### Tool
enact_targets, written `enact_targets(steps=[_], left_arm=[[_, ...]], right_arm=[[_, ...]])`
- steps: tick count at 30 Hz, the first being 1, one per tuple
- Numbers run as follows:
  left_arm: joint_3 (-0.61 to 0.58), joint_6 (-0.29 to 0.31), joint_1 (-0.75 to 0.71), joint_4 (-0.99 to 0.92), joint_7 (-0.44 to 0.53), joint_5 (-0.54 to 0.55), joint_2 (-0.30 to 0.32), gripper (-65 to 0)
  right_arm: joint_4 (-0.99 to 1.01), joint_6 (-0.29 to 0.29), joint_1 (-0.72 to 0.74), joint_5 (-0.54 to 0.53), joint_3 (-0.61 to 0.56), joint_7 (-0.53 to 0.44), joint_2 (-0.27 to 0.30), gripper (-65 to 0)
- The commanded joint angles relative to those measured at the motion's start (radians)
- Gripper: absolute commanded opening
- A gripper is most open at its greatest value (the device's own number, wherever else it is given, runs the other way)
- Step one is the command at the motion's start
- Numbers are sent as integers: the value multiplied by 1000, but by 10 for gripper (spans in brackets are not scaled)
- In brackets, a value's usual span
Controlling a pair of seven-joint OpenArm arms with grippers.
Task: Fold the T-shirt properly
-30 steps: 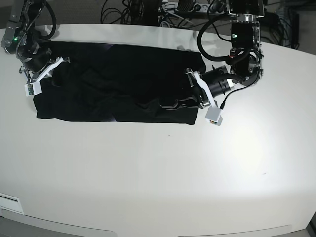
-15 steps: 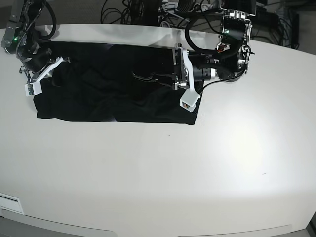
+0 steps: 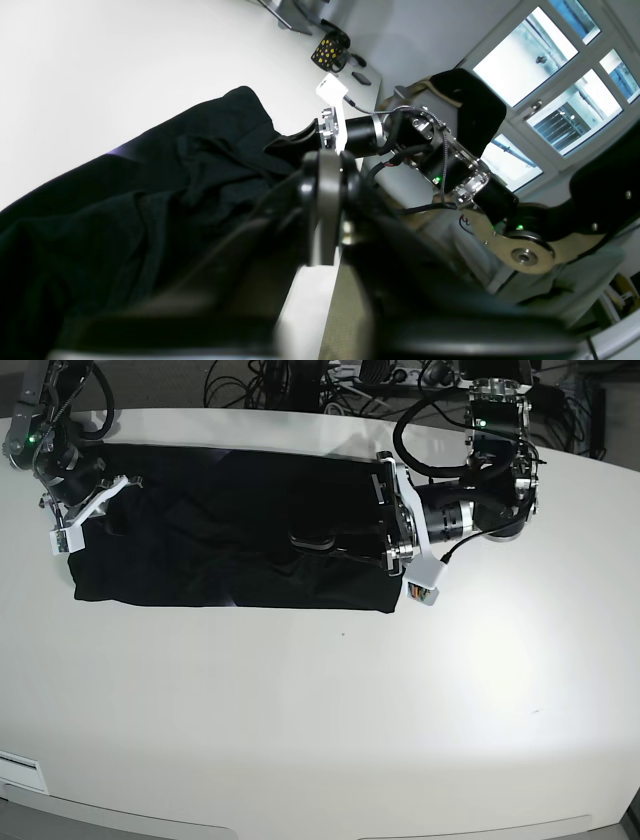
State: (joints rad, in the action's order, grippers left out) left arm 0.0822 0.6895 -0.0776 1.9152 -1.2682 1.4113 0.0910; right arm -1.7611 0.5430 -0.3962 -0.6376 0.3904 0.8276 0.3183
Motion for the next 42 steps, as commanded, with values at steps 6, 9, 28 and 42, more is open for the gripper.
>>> enact_targets(steps=[6, 9, 28, 42], left_arm=[[174, -58, 11, 21, 259, -429, 43, -650], [170, -100, 11, 21, 316, -565, 88, -650], [-192, 9, -78, -24, 279, -575, 144, -650], [-282, 9, 1, 11, 266, -404, 140, -650]], right_arm=[[-6, 0, -3, 9, 2, 30, 9, -650], [-6, 0, -3, 8, 2, 30, 9, -650], [-6, 0, -2, 9, 2, 29, 9, -650], [-6, 0, -3, 9, 2, 31, 9, -650]])
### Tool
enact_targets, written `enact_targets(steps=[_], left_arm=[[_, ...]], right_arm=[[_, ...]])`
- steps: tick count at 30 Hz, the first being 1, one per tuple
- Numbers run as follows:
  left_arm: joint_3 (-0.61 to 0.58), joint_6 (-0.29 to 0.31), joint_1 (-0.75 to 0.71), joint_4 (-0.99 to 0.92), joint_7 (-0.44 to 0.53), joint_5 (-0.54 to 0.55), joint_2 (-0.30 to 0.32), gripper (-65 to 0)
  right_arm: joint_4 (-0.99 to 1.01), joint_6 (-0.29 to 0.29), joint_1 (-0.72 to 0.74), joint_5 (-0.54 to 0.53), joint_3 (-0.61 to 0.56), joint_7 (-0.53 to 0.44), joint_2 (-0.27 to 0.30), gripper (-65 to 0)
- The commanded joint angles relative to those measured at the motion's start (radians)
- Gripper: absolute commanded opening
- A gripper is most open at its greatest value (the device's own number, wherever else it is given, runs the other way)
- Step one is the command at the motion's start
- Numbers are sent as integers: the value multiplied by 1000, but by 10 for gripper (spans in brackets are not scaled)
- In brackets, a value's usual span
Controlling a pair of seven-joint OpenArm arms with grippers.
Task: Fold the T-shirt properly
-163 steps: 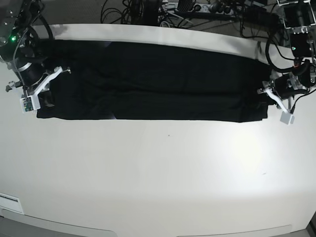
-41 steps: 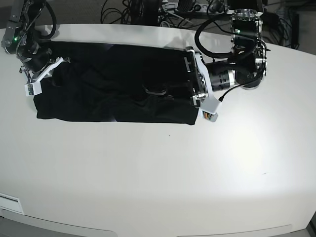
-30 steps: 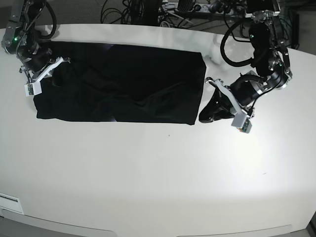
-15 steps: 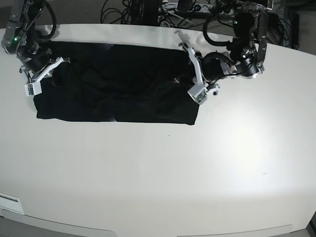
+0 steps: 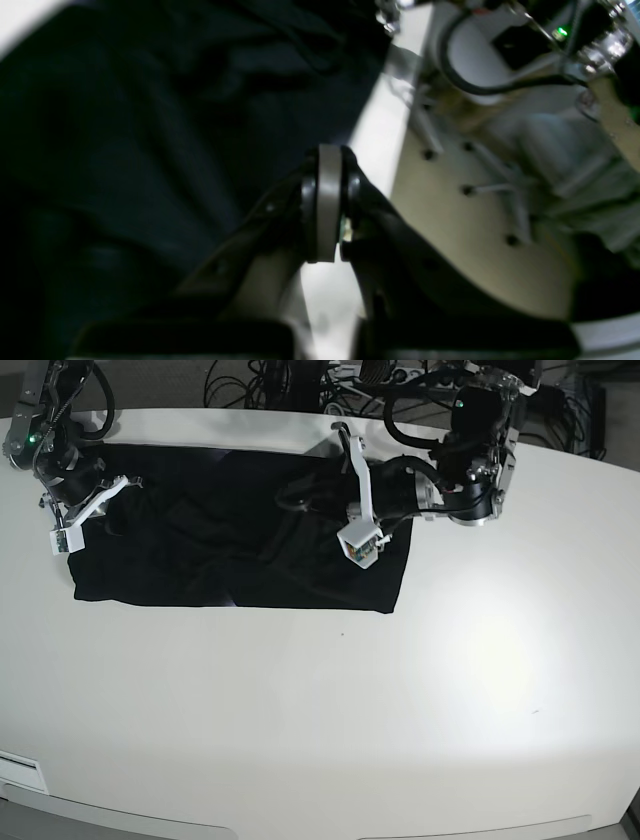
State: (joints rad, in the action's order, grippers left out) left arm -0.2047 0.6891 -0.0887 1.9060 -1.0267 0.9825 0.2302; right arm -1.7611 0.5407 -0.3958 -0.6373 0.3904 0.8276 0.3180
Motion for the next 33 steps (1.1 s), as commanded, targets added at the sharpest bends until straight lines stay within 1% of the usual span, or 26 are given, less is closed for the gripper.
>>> enact_targets(steps=[1, 4, 6, 7, 9, 10, 14, 21, 25, 28, 31, 33], left_arm=[[35, 9, 21, 26, 25, 25, 0, -650], [138, 9, 43, 32, 47, 23, 0, -650], [201, 9, 45, 30, 68, -13, 0, -650], [215, 9, 44, 20, 71, -47, 0, -650], [217, 9, 44, -26, 87, -117, 0, -650], [211, 9, 45, -57, 96, -129, 0, -650], [180, 9, 57, -179, 119, -149, 2, -650], [164, 9, 59, -294, 148, -156, 2, -650], [164, 9, 58, -326, 187, -238, 2, -650], [164, 2, 58, -327, 189, -296, 2, -650], [164, -79, 58, -327, 187, -362, 3, -650], [164, -113, 58, -327, 171, -383, 3, -650]], right_arm=[[-6, 2, -4, 9, 2, 31, 9, -650], [-6, 2, -4, 9, 2, 31, 9, -650], [-6, 2, -4, 9, 2, 32, 10, -650], [-6, 2, -3, 9, 2, 34, 10, -650], [-6, 2, -3, 8, 2, 33, 10, -650], [-6, 2, -3, 8, 2, 31, 10, -650], [-6, 2, -3, 8, 2, 30, 10, -650], [-6, 2, -2, 8, 2, 29, 10, -650], [-6, 2, 27, 8, 2, 30, 12, -650], [-8, 2, 59, 8, 2, 33, 12, -644], [-41, 1, 94, 9, 5, 49, 12, -505], [-72, 2, 114, 14, 14, 48, 12, -448]])
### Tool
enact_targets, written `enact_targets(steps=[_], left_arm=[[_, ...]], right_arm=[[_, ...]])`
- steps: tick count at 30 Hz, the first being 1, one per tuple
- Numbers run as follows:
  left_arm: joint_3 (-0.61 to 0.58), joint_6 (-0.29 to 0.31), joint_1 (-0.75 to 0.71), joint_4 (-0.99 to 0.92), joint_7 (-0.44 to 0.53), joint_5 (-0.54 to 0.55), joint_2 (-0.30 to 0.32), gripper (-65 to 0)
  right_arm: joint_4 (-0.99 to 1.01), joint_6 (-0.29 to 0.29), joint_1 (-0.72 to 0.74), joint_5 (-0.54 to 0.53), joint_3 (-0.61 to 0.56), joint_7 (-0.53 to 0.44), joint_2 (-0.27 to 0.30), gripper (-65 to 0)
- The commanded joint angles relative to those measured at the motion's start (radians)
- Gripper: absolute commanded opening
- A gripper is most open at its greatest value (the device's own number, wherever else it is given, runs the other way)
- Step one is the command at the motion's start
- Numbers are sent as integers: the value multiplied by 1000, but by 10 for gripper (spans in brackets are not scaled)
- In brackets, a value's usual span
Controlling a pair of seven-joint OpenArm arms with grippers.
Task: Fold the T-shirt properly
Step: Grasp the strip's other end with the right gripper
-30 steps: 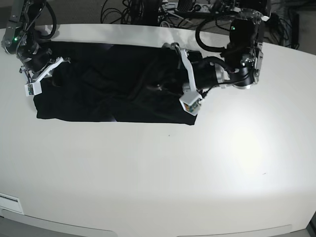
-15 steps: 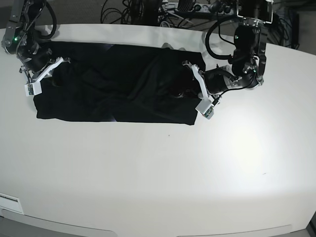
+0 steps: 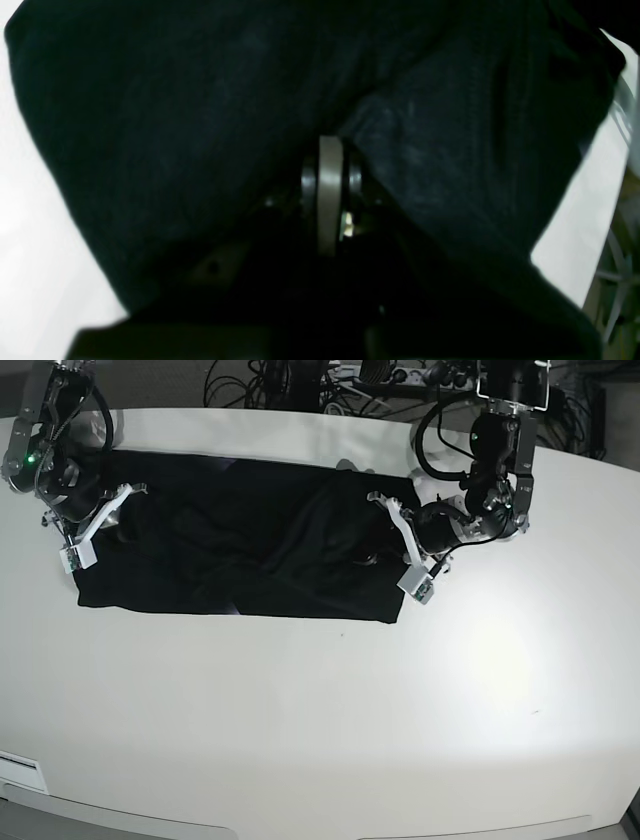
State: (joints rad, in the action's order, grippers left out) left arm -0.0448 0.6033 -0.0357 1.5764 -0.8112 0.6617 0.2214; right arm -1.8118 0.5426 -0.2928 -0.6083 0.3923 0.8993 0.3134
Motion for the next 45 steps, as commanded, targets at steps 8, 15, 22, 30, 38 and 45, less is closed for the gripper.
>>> enact_targets(steps=[8, 15, 22, 30, 38, 45], left_arm=[[4, -39, -24, 3, -80, -60, 12, -650], [4, -39, -44, 3, -79, -41, 11, -650], [4, -37, -55, 3, -80, -52, 17, -650], [4, -35, -55, 3, -79, -52, 17, -650], [4, -35, -55, 3, -78, -51, 16, -650], [4, -35, -55, 3, -76, -52, 17, -650]], right_arm=[[-48, -240, 74, 209, 90, -19, 39, -286], [69, -213, 74, 104, 93, 120, 39, -213], [124, -222, 74, -98, 94, 145, 33, -213], [308, -116, 74, -234, 146, 144, 33, -213], [446, 37, 74, -470, 270, 249, 34, -213], [446, 64, 62, -521, 270, 278, 38, -213]])
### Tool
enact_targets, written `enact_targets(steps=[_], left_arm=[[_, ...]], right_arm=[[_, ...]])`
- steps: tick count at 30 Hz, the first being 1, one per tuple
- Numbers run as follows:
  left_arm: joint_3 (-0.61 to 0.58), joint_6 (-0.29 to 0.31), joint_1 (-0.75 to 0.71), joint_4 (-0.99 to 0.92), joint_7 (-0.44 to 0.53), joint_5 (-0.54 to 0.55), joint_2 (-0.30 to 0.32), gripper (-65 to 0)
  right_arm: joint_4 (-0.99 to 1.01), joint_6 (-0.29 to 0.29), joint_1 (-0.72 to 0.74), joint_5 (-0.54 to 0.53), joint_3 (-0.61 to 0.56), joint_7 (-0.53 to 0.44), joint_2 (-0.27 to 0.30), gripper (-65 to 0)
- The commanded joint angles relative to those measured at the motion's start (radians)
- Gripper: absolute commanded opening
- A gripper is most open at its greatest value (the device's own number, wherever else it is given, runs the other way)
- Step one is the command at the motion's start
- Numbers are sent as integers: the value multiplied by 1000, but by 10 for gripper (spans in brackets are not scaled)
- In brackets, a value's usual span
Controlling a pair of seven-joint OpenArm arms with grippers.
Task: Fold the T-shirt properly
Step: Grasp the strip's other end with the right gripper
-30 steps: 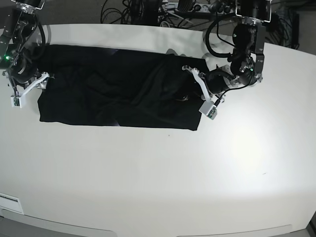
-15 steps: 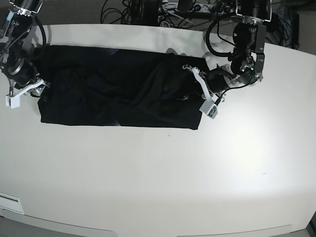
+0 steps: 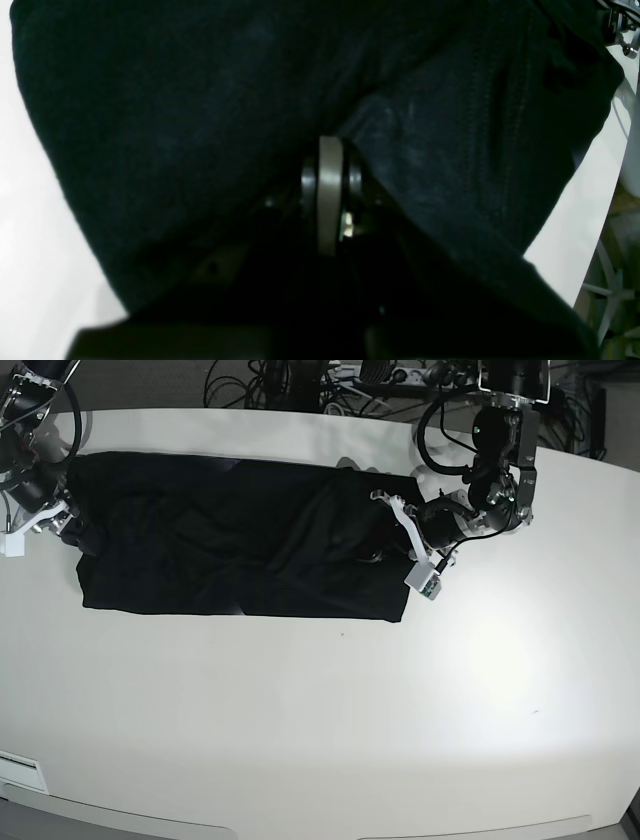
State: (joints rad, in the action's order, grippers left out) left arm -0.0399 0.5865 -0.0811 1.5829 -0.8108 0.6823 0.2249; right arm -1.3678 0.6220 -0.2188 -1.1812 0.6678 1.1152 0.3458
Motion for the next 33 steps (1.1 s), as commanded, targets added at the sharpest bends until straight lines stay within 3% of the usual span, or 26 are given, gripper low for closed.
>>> enact_targets(steps=[1, 9, 16, 33], left_arm=[[-1, -18, -10, -3, -76, -72, 13, -650], [-1, -18, -10, -3, -76, -72, 13, -650], [-1, -18, -10, -3, -75, -62, 13, -650], [-1, 5, -8, -3, -56, -42, 13, -650]], right_arm=[[2, -5, -15, 41, -21, 65, 5, -213], [2, 72, -19, -158, -74, 146, 3, -213], [2, 76, -19, -294, -74, 229, 3, -213], [2, 76, -14, -302, -74, 243, -2, -224]])
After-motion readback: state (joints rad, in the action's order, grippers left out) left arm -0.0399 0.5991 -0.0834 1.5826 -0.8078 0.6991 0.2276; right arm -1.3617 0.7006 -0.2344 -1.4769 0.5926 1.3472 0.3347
